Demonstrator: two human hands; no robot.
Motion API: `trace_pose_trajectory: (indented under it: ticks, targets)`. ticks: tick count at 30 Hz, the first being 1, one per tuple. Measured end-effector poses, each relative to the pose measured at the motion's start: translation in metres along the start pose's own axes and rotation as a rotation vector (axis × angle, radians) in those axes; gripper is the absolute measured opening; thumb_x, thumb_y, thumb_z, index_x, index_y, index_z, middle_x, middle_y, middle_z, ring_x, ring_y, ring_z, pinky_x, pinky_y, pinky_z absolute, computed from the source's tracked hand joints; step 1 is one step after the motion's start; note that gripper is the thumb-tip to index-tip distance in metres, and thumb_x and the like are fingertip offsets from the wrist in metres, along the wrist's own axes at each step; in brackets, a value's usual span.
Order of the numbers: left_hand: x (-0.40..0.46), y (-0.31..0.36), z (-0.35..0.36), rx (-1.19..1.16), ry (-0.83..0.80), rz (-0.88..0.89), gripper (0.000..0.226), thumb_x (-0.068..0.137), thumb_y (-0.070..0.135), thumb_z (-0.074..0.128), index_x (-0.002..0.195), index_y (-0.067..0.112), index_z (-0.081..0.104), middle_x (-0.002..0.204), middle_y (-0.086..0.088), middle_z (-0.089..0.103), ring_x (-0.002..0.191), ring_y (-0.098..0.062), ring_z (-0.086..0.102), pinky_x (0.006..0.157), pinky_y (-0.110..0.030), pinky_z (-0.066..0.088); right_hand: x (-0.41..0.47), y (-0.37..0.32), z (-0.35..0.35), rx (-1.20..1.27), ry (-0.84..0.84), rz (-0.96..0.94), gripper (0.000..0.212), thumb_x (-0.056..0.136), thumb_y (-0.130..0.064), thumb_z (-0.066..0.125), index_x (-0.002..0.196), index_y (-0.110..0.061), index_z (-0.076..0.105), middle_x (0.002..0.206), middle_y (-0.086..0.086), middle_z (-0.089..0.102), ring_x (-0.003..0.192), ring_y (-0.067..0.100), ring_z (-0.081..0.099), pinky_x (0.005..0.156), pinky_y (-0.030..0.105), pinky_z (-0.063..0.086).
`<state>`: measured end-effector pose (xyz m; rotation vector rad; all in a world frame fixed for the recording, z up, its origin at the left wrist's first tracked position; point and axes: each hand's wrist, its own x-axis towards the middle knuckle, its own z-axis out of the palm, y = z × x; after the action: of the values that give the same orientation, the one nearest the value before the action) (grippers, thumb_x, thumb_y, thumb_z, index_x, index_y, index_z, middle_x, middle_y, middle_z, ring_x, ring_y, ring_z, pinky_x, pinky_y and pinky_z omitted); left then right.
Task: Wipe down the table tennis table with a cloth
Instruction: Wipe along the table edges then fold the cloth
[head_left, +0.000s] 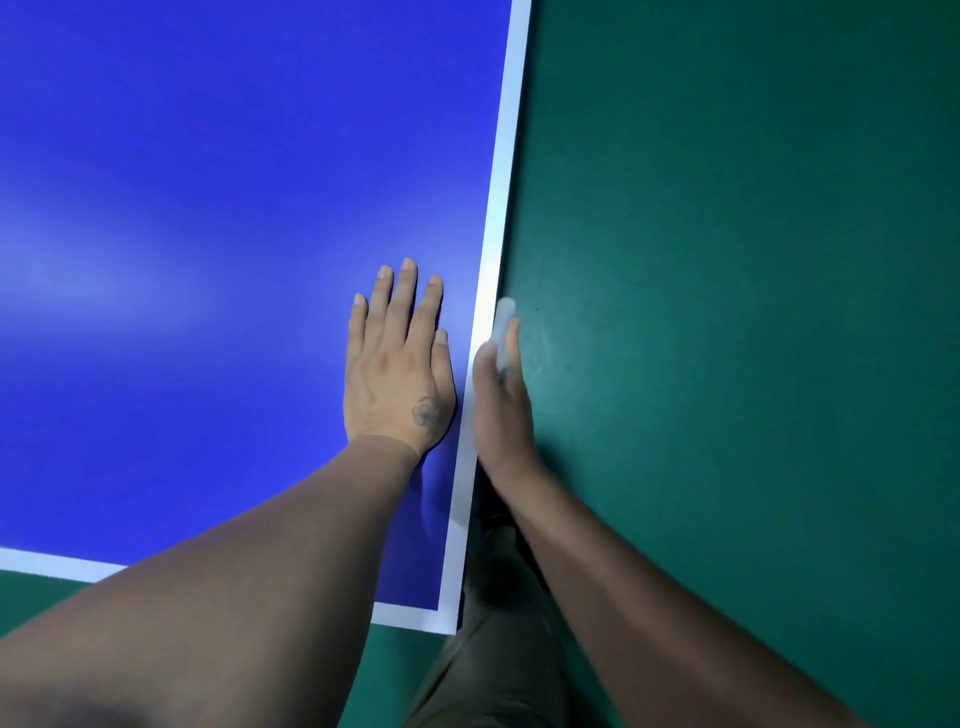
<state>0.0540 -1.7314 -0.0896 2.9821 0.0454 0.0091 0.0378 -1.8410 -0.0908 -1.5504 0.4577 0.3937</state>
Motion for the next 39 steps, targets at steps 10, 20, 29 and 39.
trace_pose_trajectory:
  ticks: [10,20,29,39]
  targets:
    - [0.001,0.0,-0.001,-0.018,0.009,0.017,0.054,0.112,0.024,0.034,0.163,0.01,0.041,0.175,-0.011,0.029,0.165,-0.033,0.019,0.134,-0.053,0.015,-0.036,-0.001,-0.031,-0.025,-0.064,0.162,0.053,0.113,-0.057,0.031,0.163,-0.039,0.032,0.169,-0.011,0.037,0.141,-0.008,0.039,0.106,-0.002,0.027]
    - [0.002,0.001,-0.001,-0.055,0.01,0.007,0.053,0.11,0.018,0.039,0.162,0.009,0.043,0.175,-0.013,0.029,0.165,-0.033,0.019,0.133,-0.055,0.017,0.032,0.007,-0.015,-0.07,-0.169,-0.051,0.071,0.11,-0.051,0.032,0.17,-0.031,-0.002,0.17,-0.01,0.025,0.149,0.017,0.038,0.125,0.025,0.026]
    - [0.003,0.0,-0.002,-0.098,0.0,0.006,0.052,0.109,0.015,0.039,0.16,0.006,0.047,0.174,-0.014,0.031,0.164,-0.035,0.022,0.132,-0.058,0.021,0.146,-0.041,-0.011,-0.181,-0.049,-0.05,0.066,0.106,-0.053,0.029,0.162,-0.058,-0.007,0.125,-0.016,0.04,0.11,0.001,0.043,0.123,0.041,0.037]
    - [0.005,0.0,-0.004,-0.121,-0.015,-0.003,0.054,0.107,0.013,0.041,0.161,0.007,0.046,0.174,-0.012,0.031,0.164,-0.034,0.022,0.131,-0.06,0.024,0.063,-0.015,-0.016,-0.103,-0.095,-0.027,0.068,0.11,-0.036,0.036,0.171,-0.03,0.006,0.128,0.009,0.065,0.102,0.006,0.066,0.104,0.024,0.05]
